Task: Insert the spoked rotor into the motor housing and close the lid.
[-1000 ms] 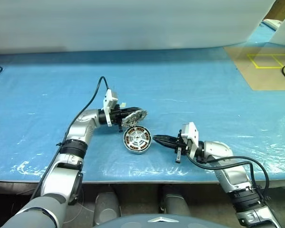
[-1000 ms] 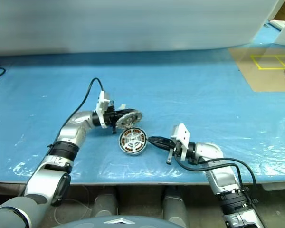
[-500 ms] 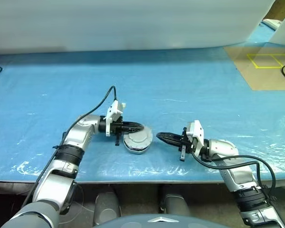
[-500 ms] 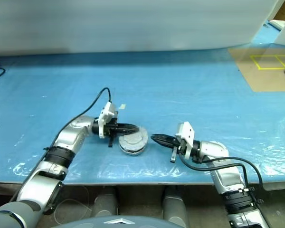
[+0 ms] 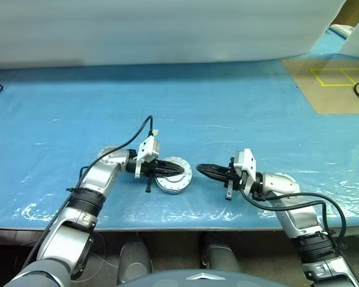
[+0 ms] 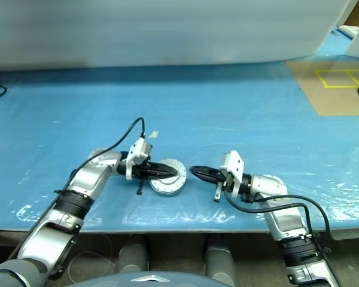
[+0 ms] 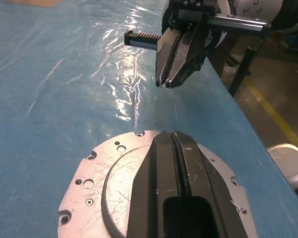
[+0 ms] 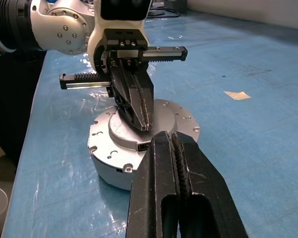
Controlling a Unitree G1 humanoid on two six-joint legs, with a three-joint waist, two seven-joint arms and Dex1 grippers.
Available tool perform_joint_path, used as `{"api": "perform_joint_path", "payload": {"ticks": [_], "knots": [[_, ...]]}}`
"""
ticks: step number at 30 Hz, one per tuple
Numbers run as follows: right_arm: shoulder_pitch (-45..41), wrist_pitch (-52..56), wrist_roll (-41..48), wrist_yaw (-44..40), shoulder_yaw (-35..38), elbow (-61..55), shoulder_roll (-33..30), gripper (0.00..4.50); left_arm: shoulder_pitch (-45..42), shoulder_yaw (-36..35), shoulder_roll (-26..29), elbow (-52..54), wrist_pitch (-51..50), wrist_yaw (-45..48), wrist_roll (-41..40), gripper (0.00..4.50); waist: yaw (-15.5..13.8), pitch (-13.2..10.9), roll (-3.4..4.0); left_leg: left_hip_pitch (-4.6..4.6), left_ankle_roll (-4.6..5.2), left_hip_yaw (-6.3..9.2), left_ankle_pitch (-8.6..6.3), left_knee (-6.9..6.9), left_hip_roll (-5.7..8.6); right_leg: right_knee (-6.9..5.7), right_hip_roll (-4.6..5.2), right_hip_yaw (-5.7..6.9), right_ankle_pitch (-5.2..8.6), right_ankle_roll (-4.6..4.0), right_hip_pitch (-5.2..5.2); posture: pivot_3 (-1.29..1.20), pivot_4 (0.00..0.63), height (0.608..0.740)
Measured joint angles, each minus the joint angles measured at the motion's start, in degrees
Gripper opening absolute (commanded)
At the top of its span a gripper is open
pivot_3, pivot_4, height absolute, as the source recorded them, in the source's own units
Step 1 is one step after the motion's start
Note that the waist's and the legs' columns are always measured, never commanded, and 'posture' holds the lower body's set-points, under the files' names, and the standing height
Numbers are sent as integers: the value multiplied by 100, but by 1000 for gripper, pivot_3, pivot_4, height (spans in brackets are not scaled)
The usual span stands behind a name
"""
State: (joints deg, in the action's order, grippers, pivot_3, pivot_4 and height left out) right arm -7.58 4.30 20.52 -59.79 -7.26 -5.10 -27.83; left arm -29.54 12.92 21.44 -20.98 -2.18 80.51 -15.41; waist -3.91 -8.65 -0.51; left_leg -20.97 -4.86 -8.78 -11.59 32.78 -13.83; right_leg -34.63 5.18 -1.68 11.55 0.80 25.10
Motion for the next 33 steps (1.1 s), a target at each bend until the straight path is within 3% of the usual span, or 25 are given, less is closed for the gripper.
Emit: {"api": "perform_joint_path", "payload": {"ticks": [10, 20, 23, 33], "knots": [[-278, 304, -5, 46, -131, -16, 108, 21, 352, -352, 170, 201, 73, -380, -119, 0, 5, 0, 1, -1, -2, -1, 1, -3, 0, 1, 0, 1, 0, 0, 5, 0, 150, 740], [-796, 507, -36, -94, -430, 36, 257, 21, 1224, -564, 400, 1194, -147, -902, -247, 0, 5, 0, 1, 3, -2, 0, 1, -5, -2, 6, -1, 2, 0, 0, 11, 0, 150, 740], [-945, 516, -91, -181, -542, 146, 265, 629, 1485, -601, 503, 1519, -261, -1040, -296, 0, 7, -1, 2, 2, -2, -1, 0, -5, -2, 6, -1, 2, 0, 0, 14, 0, 150, 740], [-1414, 549, -310, -450, -867, 577, 304, 4091, 2250, -792, 696, 2280, -456, -1547, -451, 0, 31, -1, 2, 1, -2, -1, 0, -6, -3, 5, -2, 3, 0, 0, 18, 0, 150, 740]]}}
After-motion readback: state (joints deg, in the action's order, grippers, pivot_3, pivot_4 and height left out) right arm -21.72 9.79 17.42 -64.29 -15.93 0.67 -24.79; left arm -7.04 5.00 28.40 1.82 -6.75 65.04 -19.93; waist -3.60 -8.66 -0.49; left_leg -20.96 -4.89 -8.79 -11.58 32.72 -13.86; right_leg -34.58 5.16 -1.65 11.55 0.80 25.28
